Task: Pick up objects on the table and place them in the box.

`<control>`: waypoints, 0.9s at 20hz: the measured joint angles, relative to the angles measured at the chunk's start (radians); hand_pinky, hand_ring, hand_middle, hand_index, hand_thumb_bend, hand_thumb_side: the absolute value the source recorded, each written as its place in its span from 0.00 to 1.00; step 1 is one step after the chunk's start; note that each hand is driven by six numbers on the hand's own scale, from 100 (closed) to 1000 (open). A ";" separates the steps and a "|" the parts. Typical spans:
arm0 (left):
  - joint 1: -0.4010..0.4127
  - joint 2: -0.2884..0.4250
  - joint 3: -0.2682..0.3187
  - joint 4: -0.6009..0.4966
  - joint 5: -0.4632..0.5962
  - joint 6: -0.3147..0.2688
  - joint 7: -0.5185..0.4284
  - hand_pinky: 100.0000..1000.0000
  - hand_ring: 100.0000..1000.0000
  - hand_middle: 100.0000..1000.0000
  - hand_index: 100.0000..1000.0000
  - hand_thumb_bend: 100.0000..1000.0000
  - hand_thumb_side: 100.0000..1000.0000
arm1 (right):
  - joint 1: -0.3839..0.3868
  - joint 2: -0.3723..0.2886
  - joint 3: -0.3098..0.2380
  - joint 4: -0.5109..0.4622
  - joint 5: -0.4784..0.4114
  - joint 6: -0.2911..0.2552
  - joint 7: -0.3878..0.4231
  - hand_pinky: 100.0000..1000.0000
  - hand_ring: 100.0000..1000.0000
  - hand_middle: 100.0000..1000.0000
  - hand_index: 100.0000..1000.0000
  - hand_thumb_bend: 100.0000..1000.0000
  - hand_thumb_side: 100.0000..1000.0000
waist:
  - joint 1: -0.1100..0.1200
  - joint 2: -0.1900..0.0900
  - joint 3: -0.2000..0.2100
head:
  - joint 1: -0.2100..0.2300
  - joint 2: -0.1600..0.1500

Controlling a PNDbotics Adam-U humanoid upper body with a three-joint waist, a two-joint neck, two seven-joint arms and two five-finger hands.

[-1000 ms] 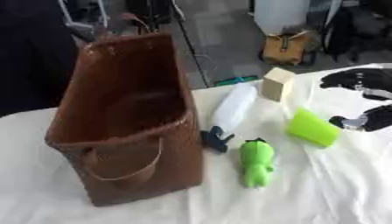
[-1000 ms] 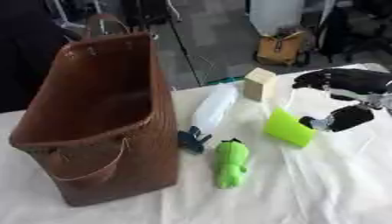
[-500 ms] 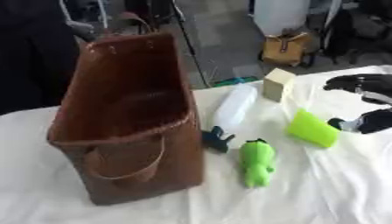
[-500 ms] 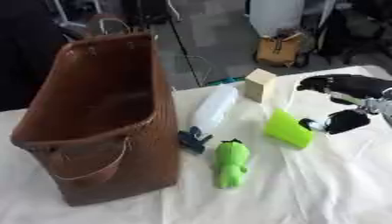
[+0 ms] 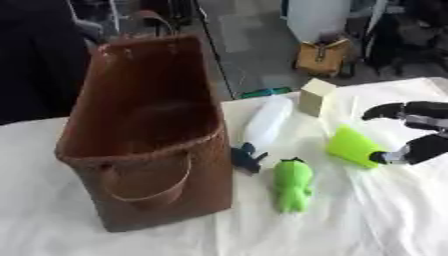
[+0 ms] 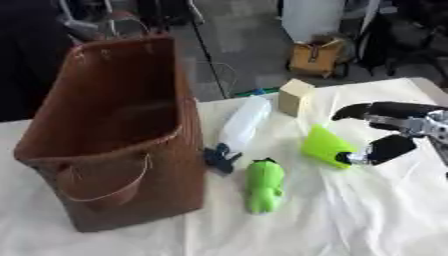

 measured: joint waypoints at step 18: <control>-0.010 -0.008 0.001 0.000 0.002 0.002 0.002 0.72 0.68 0.76 0.69 0.00 0.78 | -0.034 0.084 -0.070 0.068 0.230 0.072 -0.132 1.00 1.00 0.99 1.00 0.41 0.54 | 0.008 0.000 0.009 | -0.013 0.000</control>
